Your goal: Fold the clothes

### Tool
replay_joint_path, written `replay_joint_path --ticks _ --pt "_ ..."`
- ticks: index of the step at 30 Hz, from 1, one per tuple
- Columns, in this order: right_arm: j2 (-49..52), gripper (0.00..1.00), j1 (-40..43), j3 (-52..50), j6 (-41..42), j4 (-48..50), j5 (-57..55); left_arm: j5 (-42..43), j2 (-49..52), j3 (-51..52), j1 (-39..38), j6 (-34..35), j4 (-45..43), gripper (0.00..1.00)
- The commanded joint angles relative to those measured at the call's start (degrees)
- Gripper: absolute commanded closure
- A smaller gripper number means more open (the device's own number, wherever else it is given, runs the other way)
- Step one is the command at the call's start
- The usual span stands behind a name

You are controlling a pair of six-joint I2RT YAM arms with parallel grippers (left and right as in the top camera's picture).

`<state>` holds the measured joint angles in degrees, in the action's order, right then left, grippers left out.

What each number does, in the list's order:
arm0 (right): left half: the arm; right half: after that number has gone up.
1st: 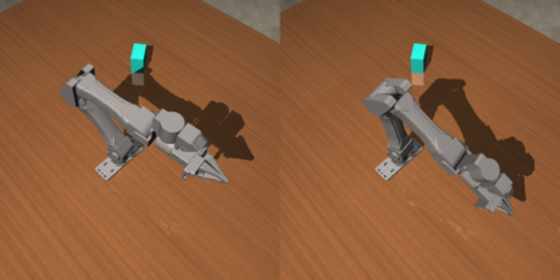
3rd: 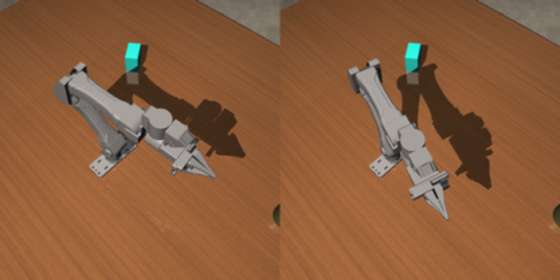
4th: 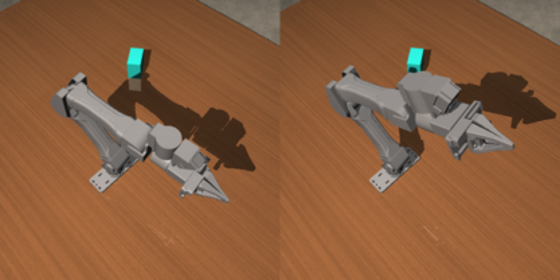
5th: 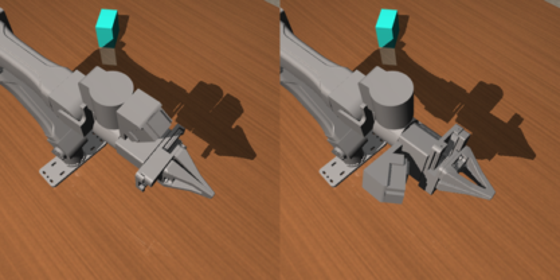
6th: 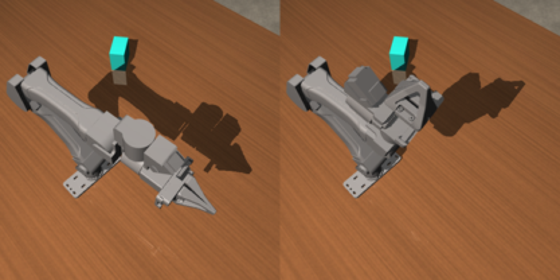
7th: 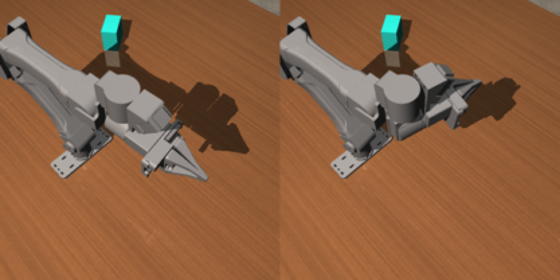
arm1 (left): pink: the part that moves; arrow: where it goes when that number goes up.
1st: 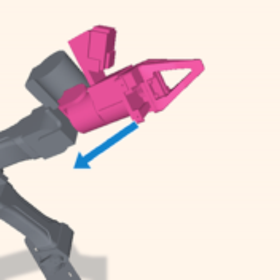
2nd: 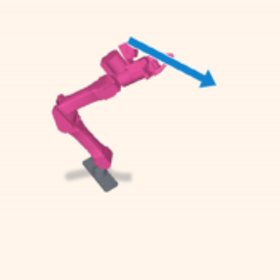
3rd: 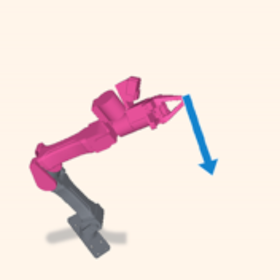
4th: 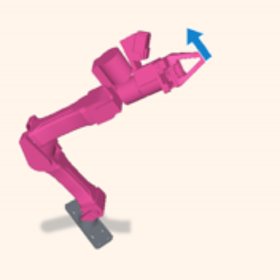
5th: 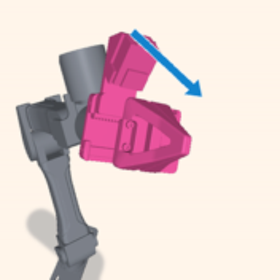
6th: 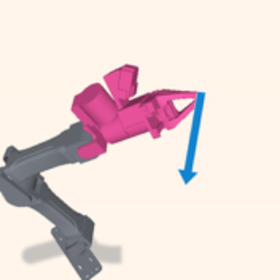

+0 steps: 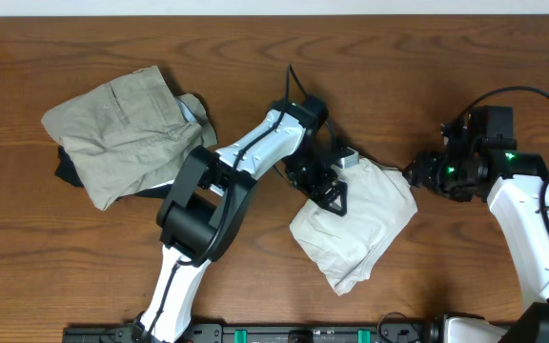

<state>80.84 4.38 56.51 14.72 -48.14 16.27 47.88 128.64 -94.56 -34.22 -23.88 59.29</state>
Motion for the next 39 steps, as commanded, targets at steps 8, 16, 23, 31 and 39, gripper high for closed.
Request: replay_joint_path --ticks 8,16,23,31,39 --pt "-0.37 0.4 0.33 0.37 -2.14 -0.02 0.24 -3.91 -5.68 -0.92 7.32 2.05 -2.05 0.02" --pt "-0.37 0.39 0.33 0.37 -2.12 0.09 0.26 -6.97 -3.63 -0.42 4.33 8.79 -10.38 0.02" --pt "-0.37 0.4 0.33 0.37 -1.88 0.11 0.28 -7.02 -2.93 -0.26 -2.16 8.76 -12.35 0.02" --pt "-0.37 0.41 0.33 0.37 -1.88 -0.22 0.28 -6.99 0.7 -0.26 -8.33 8.83 -13.25 0.32" --pt "-0.37 0.42 0.33 0.37 -1.92 -1.16 0.26 -7.74 -1.18 -3.48 -7.67 9.31 -9.38 0.94"
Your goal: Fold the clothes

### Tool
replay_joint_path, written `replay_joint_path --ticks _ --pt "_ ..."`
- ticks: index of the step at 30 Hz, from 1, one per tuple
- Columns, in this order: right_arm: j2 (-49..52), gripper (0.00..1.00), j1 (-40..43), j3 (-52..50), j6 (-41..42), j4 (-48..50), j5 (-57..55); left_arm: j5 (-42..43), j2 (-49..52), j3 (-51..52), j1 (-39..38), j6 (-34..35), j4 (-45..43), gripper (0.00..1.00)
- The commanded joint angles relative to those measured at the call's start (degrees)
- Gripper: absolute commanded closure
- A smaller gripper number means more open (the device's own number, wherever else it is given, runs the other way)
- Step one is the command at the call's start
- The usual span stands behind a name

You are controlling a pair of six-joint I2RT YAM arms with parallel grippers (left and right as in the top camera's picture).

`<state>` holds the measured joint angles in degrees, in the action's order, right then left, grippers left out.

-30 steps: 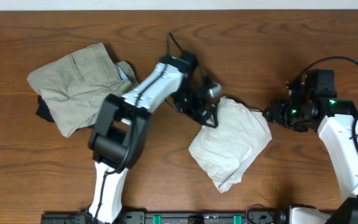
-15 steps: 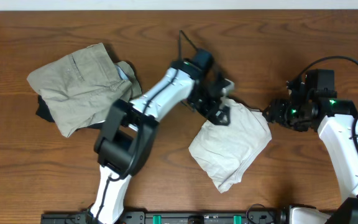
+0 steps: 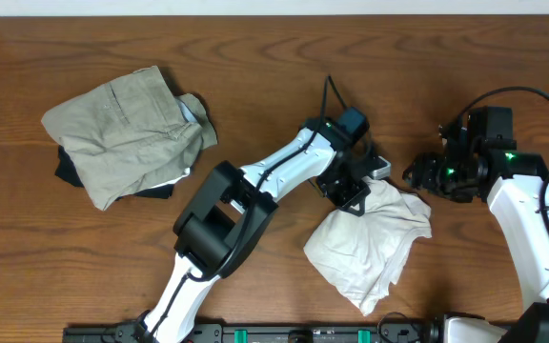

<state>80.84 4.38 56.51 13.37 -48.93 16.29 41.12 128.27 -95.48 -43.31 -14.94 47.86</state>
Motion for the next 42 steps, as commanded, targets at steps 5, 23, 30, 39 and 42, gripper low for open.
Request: replay_joint_path --ticks 5,23,30,39,42 --pt "-0.37 0.42 0.33 0.37 -0.57 -0.57 0.24 -10.88 -8.72 -7.72 6.62 4.24 7.91 0.94" --pt "-0.37 0.43 0.33 0.37 -0.52 -0.98 0.26 -11.8 -22.03 -9.57 60.0 12.04 8.83 0.94" --pt "-0.37 0.44 0.33 0.37 0.57 -1.46 0.31 -19.76 -11.63 -9.01 73.81 12.13 14.86 0.84" --pt "-0.37 0.43 0.33 0.37 0.98 -1.46 0.28 -18.03 -14.62 -9.57 81.2 16.35 18.32 0.17" --pt "-0.37 0.43 0.33 0.37 0.98 -1.14 0.28 -17.79 -20.33 -10.34 80.78 16.06 18.05 0.06"
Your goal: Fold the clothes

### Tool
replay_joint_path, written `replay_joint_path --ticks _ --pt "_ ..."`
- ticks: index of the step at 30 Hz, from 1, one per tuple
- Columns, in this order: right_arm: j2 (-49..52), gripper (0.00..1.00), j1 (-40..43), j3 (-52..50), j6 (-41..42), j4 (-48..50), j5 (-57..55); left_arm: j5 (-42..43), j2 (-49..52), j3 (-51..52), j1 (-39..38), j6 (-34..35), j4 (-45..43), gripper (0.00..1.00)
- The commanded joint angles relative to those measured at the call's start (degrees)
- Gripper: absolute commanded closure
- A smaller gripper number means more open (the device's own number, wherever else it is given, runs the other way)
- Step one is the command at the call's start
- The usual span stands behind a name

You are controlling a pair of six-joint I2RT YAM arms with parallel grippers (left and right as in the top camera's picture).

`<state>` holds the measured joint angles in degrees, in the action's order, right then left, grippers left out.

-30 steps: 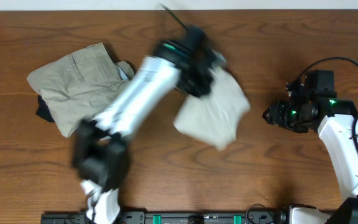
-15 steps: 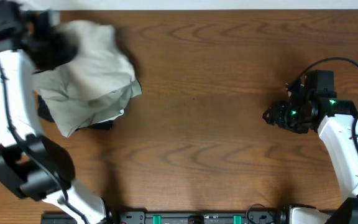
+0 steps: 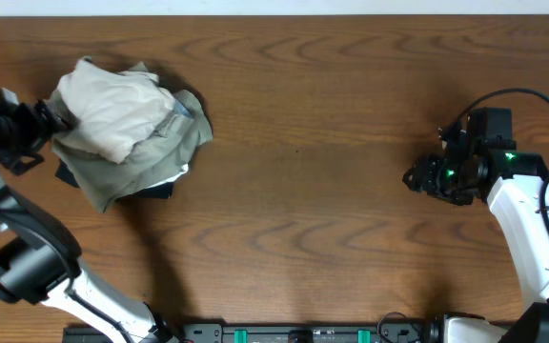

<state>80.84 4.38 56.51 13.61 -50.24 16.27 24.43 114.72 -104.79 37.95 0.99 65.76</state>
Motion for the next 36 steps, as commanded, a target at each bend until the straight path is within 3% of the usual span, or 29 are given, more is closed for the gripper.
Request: replay_joint_path --ticks 1,5,9,11,15,17,19,20,23,25,30,36 --pt "-0.37 0.42 0.33 0.39 0.74 0.37 0.31 -1.07 -8.94 -1.31 -0.83 0.13 0.15 0.04" --pt "-0.66 0.43 0.33 0.5 -0.22 2.8 2.32 2.67 -19.21 -1.7 -4.48 -3.93 0.26 0.03" --pt "-3.15 0.44 0.31 2.25 -6.36 6.84 10.51 5.57 -29.77 -1.7 -12.85 -11.15 0.87 0.19" --pt "-5.73 0.44 0.15 4.2 -9.01 7.26 14.08 5.55 -34.45 -1.7 -18.18 -15.67 0.79 0.22" --pt "-14.19 0.4 -0.74 8.35 -11.02 7.17 14.38 -4.04 -44.19 -1.7 -31.58 -21.4 -0.07 0.17" --pt "-18.86 0.37 -0.7 9.6 -11.13 7.26 14.05 -12.44 -48.11 -1.68 -37.7 -21.31 0.26 0.14" --pt "-24.24 0.26 -0.7 10.27 -11.13 7.28 13.44 -15.96 -50.95 -1.66 -41.94 -20.61 1.62 0.09" --pt "-26.38 0.01 -0.7 10.25 -11.13 7.26 12.87 -16.13 -52.24 -1.53 -43.76 -18.95 2.36 0.06" --pt "-32.87 0.01 -0.7 10.25 -11.13 5.14 9.22 -16.13 -54.38 -1.4 -46.23 -12.13 5.99 0.0" --pt "-36.15 0.01 -0.7 10.25 -11.08 2.93 8.7 -16.15 -54.55 -1.4 -46.29 -9.68 10.58 0.02" --pt "-41.99 0.01 -0.7 10.25 -10.93 -0.79 8.79 -16.13 -53.51 0.66 -46.29 -9.22 17.94 0.02" --pt "-42.71 0.01 -0.7 10.23 -10.93 -4.66 8.76 -16.13 -51.84 1.05 -46.29 -9.25 18.21 0.02"
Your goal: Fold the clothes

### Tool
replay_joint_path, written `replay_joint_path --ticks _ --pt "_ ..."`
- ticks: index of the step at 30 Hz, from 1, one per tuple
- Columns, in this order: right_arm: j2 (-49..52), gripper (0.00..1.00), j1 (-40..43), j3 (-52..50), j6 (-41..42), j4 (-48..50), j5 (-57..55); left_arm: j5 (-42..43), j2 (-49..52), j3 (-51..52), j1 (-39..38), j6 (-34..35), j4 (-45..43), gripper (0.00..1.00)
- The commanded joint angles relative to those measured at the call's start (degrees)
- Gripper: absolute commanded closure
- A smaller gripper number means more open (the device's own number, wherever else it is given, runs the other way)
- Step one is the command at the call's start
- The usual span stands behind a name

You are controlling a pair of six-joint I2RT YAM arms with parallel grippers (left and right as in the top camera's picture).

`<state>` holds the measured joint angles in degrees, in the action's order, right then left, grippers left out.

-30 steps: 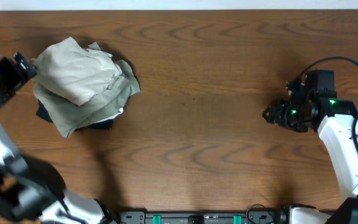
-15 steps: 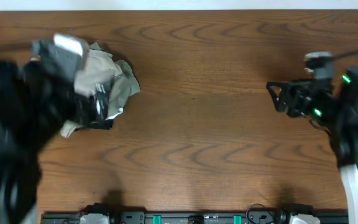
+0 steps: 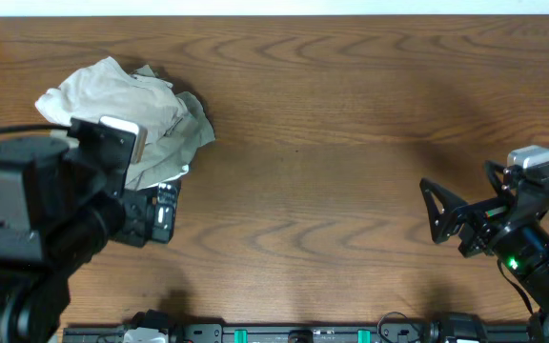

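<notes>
A pile of clothes lies at the table's far left. On top is a cream garment [image 3: 112, 90], bunched and lumpy. Beneath it a khaki garment [image 3: 187, 133] shows at the right edge. My left arm is raised close to the overhead camera and fills the lower left, hiding the pile's front part. The left gripper [image 3: 157, 214] shows as a dark shape just below the pile, and its jaws cannot be made out. My right gripper [image 3: 438, 211] stands open and empty at the lower right, far from the clothes.
The brown wooden table [image 3: 303, 171] runs across the whole view. A black rail [image 3: 303, 333] lies along the front edge. A pale wall strip borders the far edge.
The left arm was at the far left edge beside the pile; now it looms at the lower left near the camera. The right arm has moved from mid-right toward the front edge. The cream garment stays on the pile.
First my left gripper was on the cream garment lying right of centre, with the khaki pile at the left. Then the garment had shifted a little to the right. Later the garment lay on top of the khaki pile. Now both arms are back near the front edge.
</notes>
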<state>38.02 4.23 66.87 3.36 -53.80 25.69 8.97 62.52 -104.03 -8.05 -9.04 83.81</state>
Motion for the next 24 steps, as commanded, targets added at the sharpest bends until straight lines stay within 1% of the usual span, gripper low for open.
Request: replay_joint_path --ticks 1,5,9,12,14,15,19,24 --pt "0.11 0.01 -0.55 -0.13 -0.68 -1.86 -0.66 -0.68 0.52 0.28 -0.28 0.79 0.13 0.02" --pt "0.11 0.01 -0.59 -0.13 -0.68 -5.2 -0.66 -0.68 1.09 0.28 -0.28 0.79 0.15 0.02" --pt "0.0 0.01 -3.06 -0.13 -0.68 -8.02 -0.68 -0.68 1.18 0.28 -0.28 0.79 0.15 0.02" --pt "-1.22 0.01 -3.39 -0.24 -0.7 -9.88 -0.76 -0.68 1.2 0.28 -0.28 0.79 0.15 0.02" --pt "-2.38 0.01 -3.39 -0.28 -0.79 -12.55 -1.4 -0.68 1.2 0.28 -0.28 0.79 0.13 0.02" --pt "-3.28 0.01 -3.32 -0.59 -2.29 -12.63 -3.65 -0.68 1.2 0.28 -0.28 0.79 0.15 0.02" --pt "-8.85 0.01 -3.26 -4.92 -2.4 -6.08 -8.7 -0.68 1.2 0.28 -0.28 0.81 0.15 0.02" --pt "-19.91 0.01 -1.99 -17.81 -2.4 5.22 -10.93 -0.68 1.2 0.28 -0.28 0.79 0.15 0.02"
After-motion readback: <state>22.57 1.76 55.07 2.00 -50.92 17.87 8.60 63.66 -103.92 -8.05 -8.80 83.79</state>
